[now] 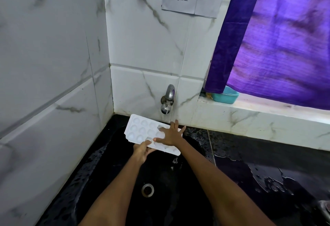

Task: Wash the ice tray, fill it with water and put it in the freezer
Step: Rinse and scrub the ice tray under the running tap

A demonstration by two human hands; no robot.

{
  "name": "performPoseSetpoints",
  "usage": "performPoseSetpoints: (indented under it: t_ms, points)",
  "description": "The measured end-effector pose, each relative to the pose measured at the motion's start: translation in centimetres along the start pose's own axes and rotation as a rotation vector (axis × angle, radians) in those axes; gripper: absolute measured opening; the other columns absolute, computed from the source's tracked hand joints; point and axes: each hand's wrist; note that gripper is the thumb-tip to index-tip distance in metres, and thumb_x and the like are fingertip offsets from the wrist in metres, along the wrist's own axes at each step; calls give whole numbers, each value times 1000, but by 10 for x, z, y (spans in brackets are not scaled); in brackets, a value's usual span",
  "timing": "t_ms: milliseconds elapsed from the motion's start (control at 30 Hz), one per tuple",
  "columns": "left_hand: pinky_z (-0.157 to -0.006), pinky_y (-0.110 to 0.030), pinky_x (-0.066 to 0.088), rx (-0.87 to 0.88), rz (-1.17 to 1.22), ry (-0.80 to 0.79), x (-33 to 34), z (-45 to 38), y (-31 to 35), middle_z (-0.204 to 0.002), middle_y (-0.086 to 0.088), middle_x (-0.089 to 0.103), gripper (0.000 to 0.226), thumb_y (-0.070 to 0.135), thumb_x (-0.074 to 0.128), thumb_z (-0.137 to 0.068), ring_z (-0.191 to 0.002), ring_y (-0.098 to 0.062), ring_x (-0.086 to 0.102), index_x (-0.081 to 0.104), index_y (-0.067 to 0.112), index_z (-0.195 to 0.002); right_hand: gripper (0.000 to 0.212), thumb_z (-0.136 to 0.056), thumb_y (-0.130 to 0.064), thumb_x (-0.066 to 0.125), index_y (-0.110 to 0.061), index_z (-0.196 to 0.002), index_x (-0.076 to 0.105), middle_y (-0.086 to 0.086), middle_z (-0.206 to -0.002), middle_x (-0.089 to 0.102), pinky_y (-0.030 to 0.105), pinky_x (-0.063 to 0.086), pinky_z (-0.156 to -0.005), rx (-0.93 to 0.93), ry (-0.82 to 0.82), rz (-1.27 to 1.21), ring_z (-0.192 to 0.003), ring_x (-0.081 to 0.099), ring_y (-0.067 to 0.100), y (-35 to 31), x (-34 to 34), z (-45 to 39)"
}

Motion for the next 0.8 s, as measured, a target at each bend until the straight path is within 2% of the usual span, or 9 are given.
performPoseSetpoints:
  t_ms: [100,200,300,367,433,500,600,733,800]
  points:
    - [-82,-46,51,17,-48,8,-3,1,-2,-132,-26,53,45,-15,50,-86,-102,-36,57,46,-7,-131,66,-84,-72,37,-36,-139,40,24,-157,-2,75,-11,-102,3,44,82,-143,-22,40,1,0,0]
    - [-64,-39,59,35,-1,34,-1,3,-2,-133,-25,53,45,-14,50,-87,-102,-36,57,46,-8,-130,70,-84,-71,37,-36,-144,30,22,-157,-10,75,-9,-103,-23,20,78,-142,-25,39,-4,1,2]
    - [-76,-44,54,46,-12,29,-2,2,0,-132,-26,54,43,-14,51,-87,-99,-33,57,47,-7,-129,66,-83,-72,38,-37,-138,39,22,-157,-1,73,-9,-104,-14,24,61,-143,-21,39,-1,-4,3]
    - [-82,-45,50,43,-41,15,0,4,-1,-132,-26,54,43,-13,51,-87,-106,-37,58,47,-6,-129,64,-85,-71,33,-33,-135,45,24,-157,3,74,-9,-104,-6,85,137,-144,-18,41,-2,-6,2]
    - [-85,-44,49,39,-6,39,4,5,0,-133,-26,53,43,-13,51,-87,-117,-41,55,47,-7,-130,68,-87,-70,32,-29,-141,37,24,-157,-2,73,-6,-105,-15,100,152,-144,-19,40,-7,-3,1]
    - [-85,-43,49,46,36,61,6,4,1,-134,-25,52,44,-13,50,-87,-115,-40,56,45,-8,-131,71,-85,-71,35,-31,-144,31,22,-157,-2,72,-4,-107,-25,61,63,-144,-20,39,-9,-2,2]
    - [-82,-44,49,54,12,47,3,4,2,-133,-25,53,44,-13,50,-87,-103,-36,57,46,-7,-131,65,-84,-72,35,-36,-138,39,23,-155,7,71,-5,-107,-9,65,10,-144,-16,40,-4,-4,0]
    - [-80,-45,52,42,78,72,6,2,4,-133,-26,53,44,-14,49,-87,-102,-36,57,45,-10,-131,70,-85,-70,39,-38,-145,24,21,-157,-8,70,-6,-108,9,25,-91,-143,-22,38,-9,3,0]
    - [-78,-44,54,56,83,92,7,1,7,-128,-25,56,45,-14,50,-87,-102,-35,58,45,-9,-131,65,-85,-64,47,-39,-142,30,18,-157,-3,64,-1,-112,-26,48,-245,-144,-19,38,-8,3,2]
Point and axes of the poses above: each hand's wrist, its own z-axis away from the middle knuckle, its own x-axis out of the palm, y = z × x
